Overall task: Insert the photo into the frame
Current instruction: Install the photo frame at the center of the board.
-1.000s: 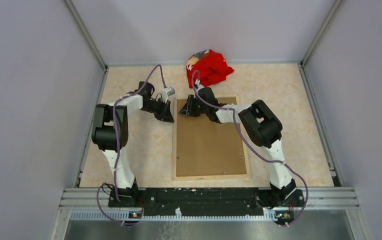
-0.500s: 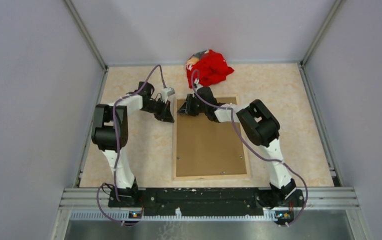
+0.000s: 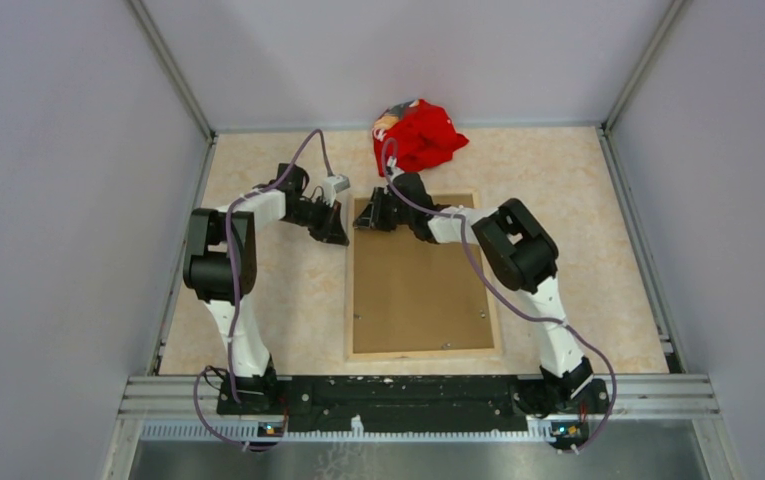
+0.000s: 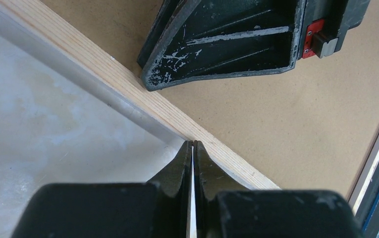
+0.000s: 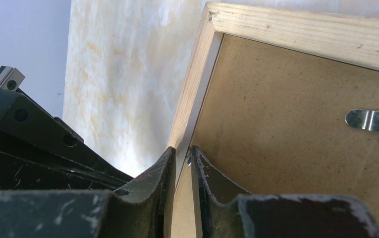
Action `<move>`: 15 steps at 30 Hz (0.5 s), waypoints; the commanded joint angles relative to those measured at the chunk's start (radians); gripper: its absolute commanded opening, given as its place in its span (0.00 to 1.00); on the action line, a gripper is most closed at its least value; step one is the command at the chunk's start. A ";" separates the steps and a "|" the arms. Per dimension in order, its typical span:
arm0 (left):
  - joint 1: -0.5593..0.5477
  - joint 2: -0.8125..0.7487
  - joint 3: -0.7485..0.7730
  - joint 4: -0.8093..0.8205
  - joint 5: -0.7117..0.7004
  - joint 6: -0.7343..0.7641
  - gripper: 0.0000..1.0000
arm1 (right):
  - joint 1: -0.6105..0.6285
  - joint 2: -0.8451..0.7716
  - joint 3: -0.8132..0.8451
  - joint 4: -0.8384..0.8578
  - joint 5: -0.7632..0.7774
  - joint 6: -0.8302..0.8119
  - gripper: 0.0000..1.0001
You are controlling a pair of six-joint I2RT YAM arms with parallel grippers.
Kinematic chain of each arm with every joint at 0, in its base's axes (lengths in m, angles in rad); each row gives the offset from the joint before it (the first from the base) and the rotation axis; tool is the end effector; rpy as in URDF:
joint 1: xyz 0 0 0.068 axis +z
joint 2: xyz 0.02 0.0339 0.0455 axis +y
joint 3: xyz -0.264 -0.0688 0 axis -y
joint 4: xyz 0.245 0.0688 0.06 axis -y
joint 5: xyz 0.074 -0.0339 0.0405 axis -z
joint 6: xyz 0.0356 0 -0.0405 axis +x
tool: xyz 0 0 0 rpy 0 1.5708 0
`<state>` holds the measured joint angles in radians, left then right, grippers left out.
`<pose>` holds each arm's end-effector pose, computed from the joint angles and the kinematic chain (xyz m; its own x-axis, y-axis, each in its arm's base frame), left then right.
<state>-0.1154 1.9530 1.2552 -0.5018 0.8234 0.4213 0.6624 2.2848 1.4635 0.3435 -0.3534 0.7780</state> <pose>0.3748 -0.0697 0.1555 -0.7047 0.3615 -0.6105 0.6912 0.5443 -0.4754 0.3860 0.3167 0.1252 -0.8333 0.1851 -0.5208 -0.3292 0.5908 0.7366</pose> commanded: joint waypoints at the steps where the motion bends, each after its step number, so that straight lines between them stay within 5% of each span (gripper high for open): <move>1: -0.015 -0.006 -0.025 -0.010 -0.013 0.031 0.06 | -0.004 0.046 0.059 -0.052 -0.037 -0.039 0.18; 15: -0.015 -0.013 -0.024 -0.015 -0.017 0.033 0.06 | -0.015 0.032 0.111 -0.104 -0.059 -0.079 0.19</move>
<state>-0.1154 1.9522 1.2545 -0.5011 0.8230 0.4225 0.6586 2.3119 1.5284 0.2813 -0.4026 0.7345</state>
